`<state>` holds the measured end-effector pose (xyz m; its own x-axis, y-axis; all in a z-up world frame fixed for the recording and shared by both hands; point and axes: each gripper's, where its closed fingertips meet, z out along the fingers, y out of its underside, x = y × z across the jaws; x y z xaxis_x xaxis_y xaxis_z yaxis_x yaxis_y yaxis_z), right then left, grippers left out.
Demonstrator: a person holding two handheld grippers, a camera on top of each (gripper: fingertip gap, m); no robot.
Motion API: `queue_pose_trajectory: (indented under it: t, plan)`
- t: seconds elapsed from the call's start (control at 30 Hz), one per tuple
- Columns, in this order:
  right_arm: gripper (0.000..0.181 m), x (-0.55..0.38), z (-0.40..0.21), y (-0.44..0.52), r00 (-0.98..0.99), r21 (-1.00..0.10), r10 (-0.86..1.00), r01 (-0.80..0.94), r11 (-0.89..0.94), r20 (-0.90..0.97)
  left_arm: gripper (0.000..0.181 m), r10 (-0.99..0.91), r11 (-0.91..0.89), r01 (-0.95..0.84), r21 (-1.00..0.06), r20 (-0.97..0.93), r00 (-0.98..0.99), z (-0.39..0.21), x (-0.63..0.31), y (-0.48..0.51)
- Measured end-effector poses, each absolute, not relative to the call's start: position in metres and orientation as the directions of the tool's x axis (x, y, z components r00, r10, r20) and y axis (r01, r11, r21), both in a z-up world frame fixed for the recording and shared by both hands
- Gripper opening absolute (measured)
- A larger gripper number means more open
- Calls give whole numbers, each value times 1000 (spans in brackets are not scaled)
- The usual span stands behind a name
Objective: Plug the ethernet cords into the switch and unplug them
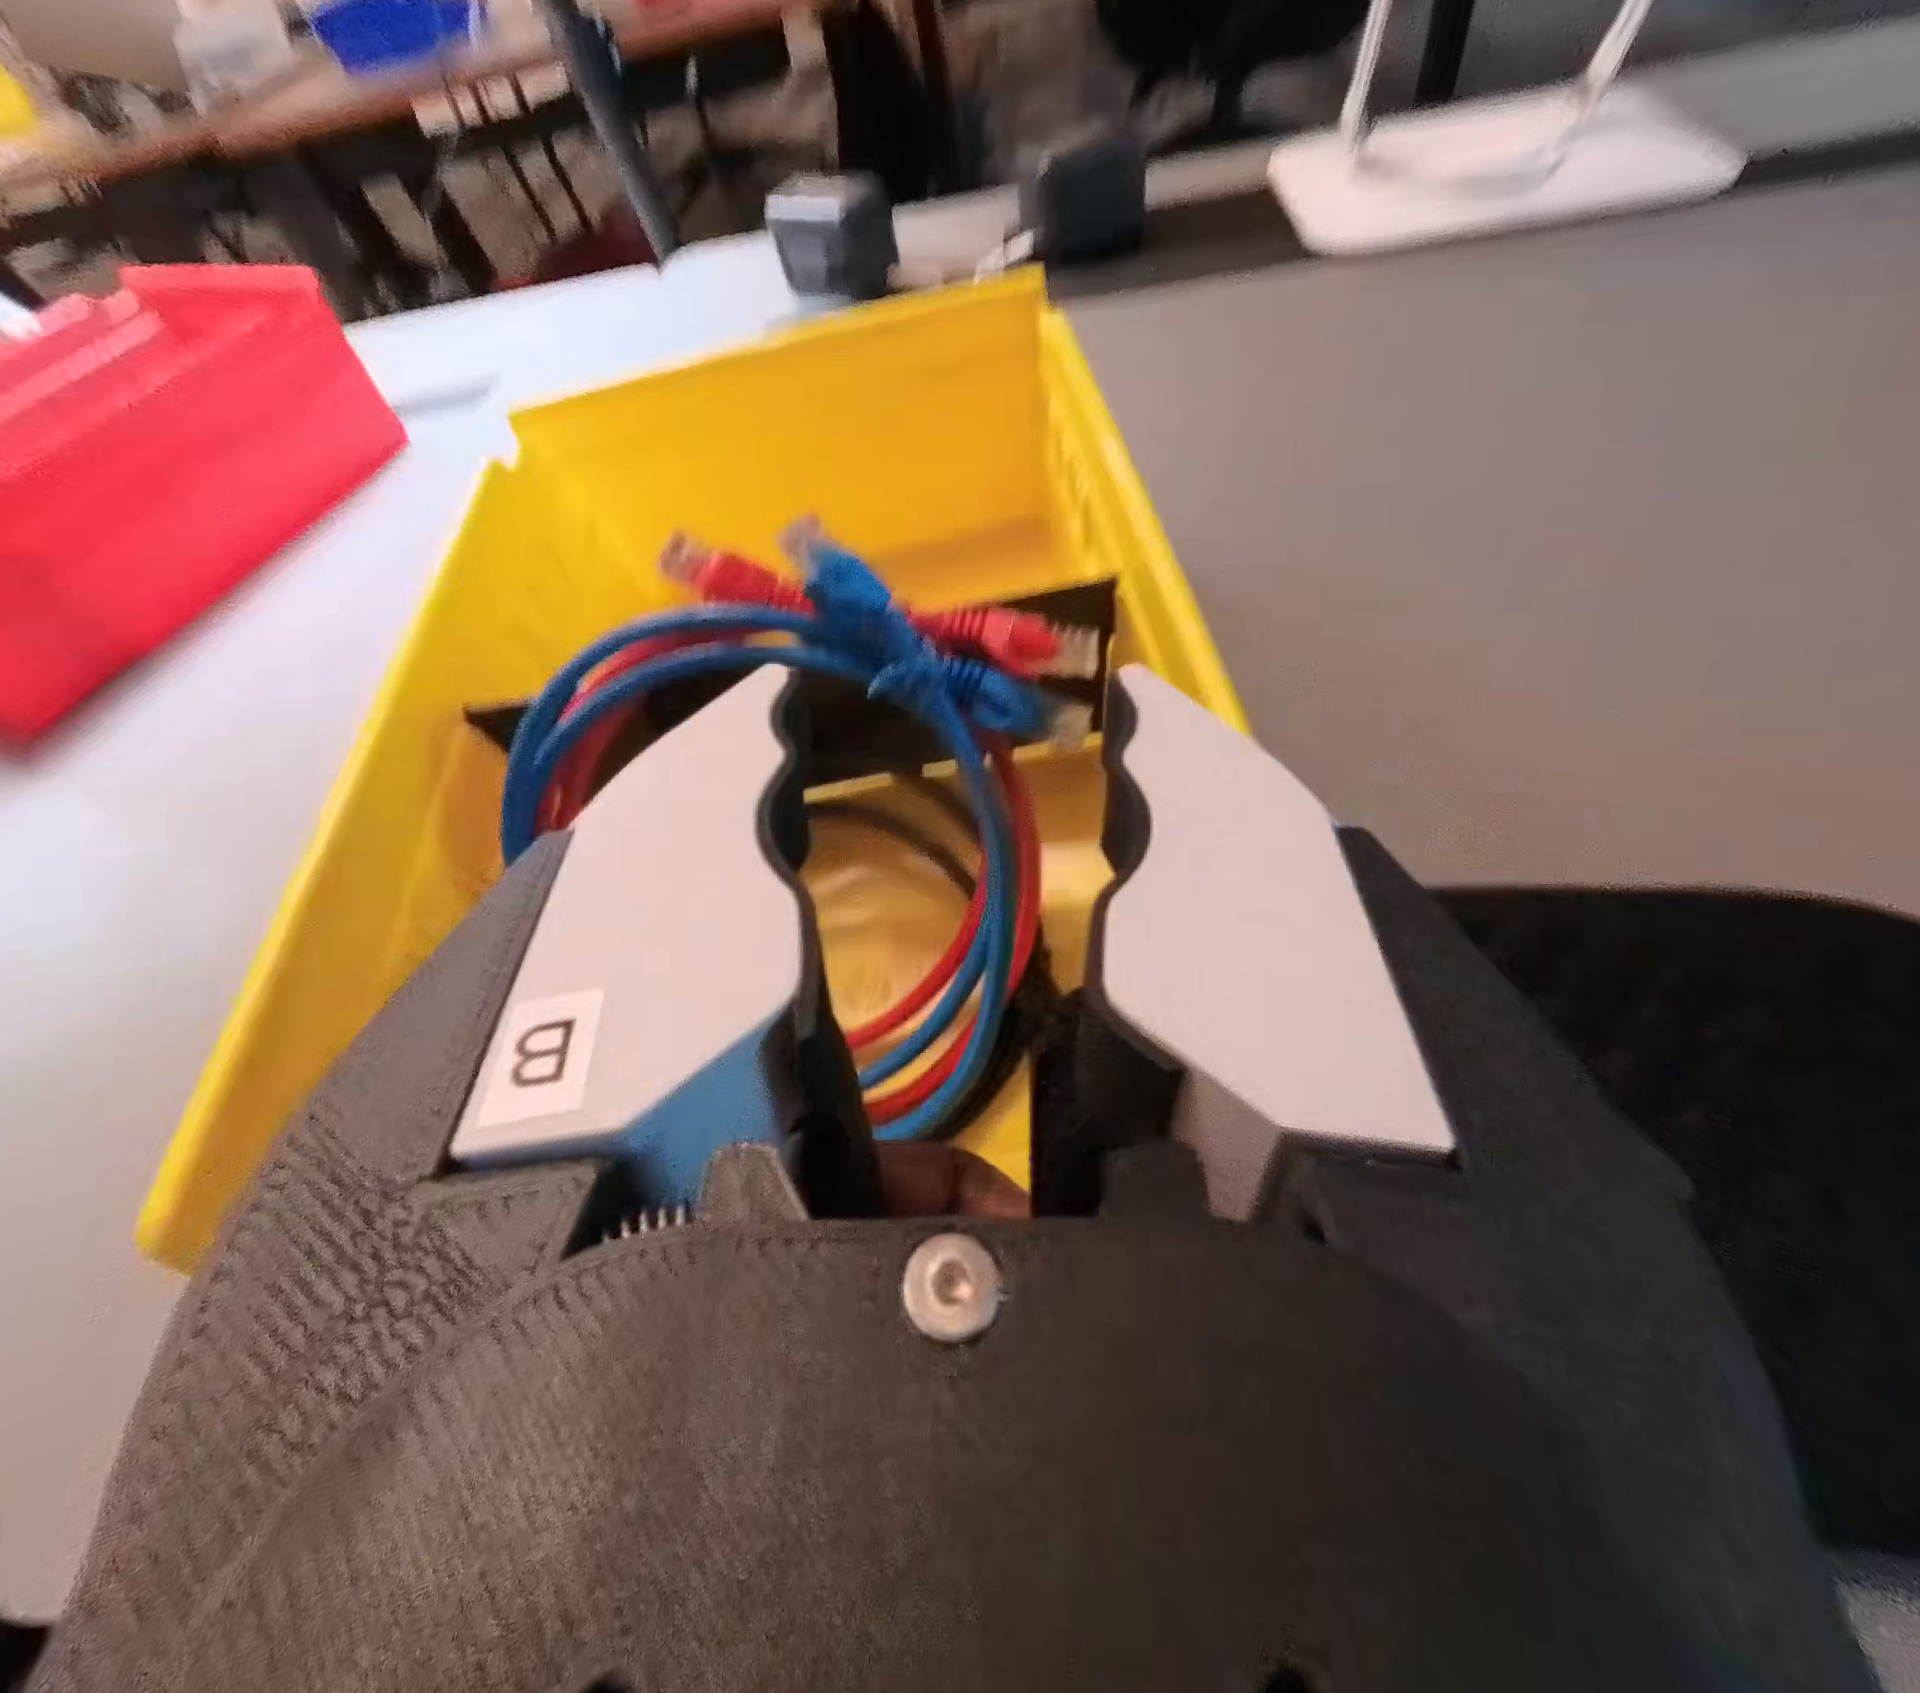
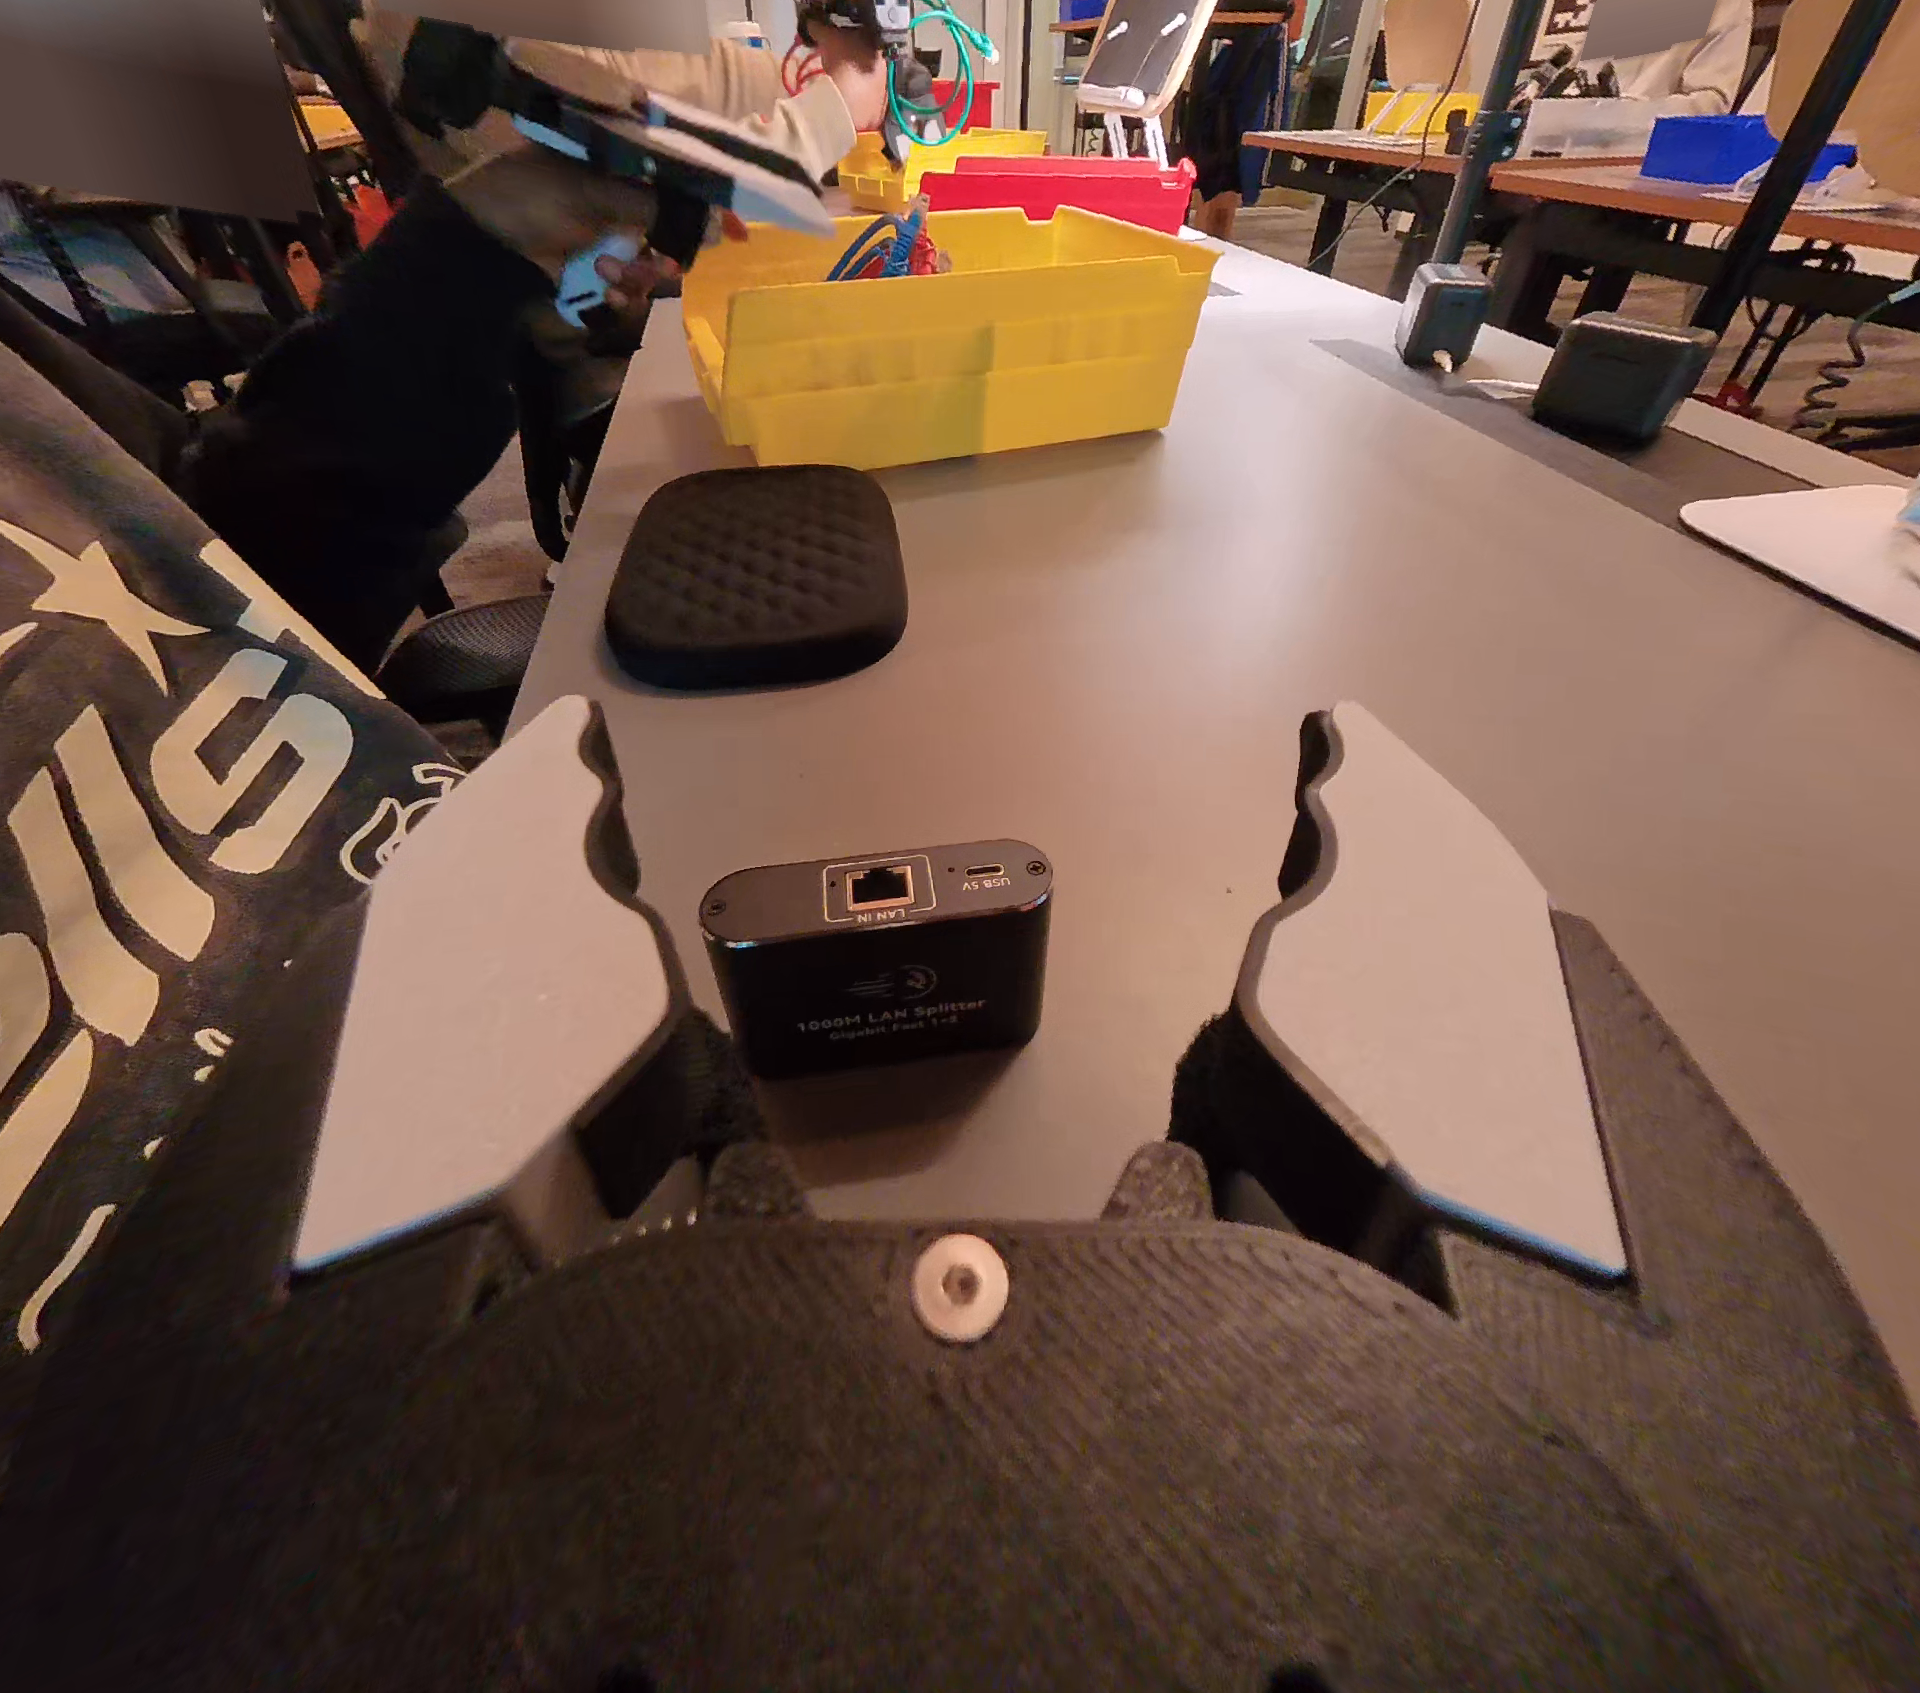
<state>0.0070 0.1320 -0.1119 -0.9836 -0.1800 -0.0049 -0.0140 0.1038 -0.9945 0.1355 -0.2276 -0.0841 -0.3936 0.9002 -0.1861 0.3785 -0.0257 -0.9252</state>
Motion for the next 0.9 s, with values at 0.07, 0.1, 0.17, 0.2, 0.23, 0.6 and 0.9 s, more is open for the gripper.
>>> queue_pose_trajectory:
  t: [0.07, 0.1, 0.17, 0.2, 0.23, 0.6, 0.9]
  plan:
    - [120, 5, -111, 132, -985, -995, -174, -3, 98, -14, 48, 905, 14, 438, -899, -175, -388, -104, 133, -235]
    - [120, 4, -111, 133, -985, -995, -171, 4, 95, -20, 45, 906, 22, 465, -885, -179, -383, -113, 132, -236]
    - [118, 2, -110, 133, -986, -996, -164, 16, 88, -30, 41, 902, 35, 522, -852, -198, -384, -128, 130, -240]
    - [118, 2, -110, 133, -986, -996, -162, 21, 87, -35, 40, 902, 45, 542, -839, -199, -383, -135, 128, -242]
    - [118, 1, -110, 133, -986, -996, -162, 23, 86, -37, 38, 907, 53, 559, -827, -195, -374, -141, 127, -241]
    - [115, 1, -109, 134, -987, -997, -156, 20, 77, -31, 7, 899, 23, 462, -887, -184, -397, -115, 135, -244]
    - [112, 0, -108, 135, -990, -998, -142, 7, 65, -16, 5, 784, -460, -75, -885, -365, -502, 6, 134, -183]
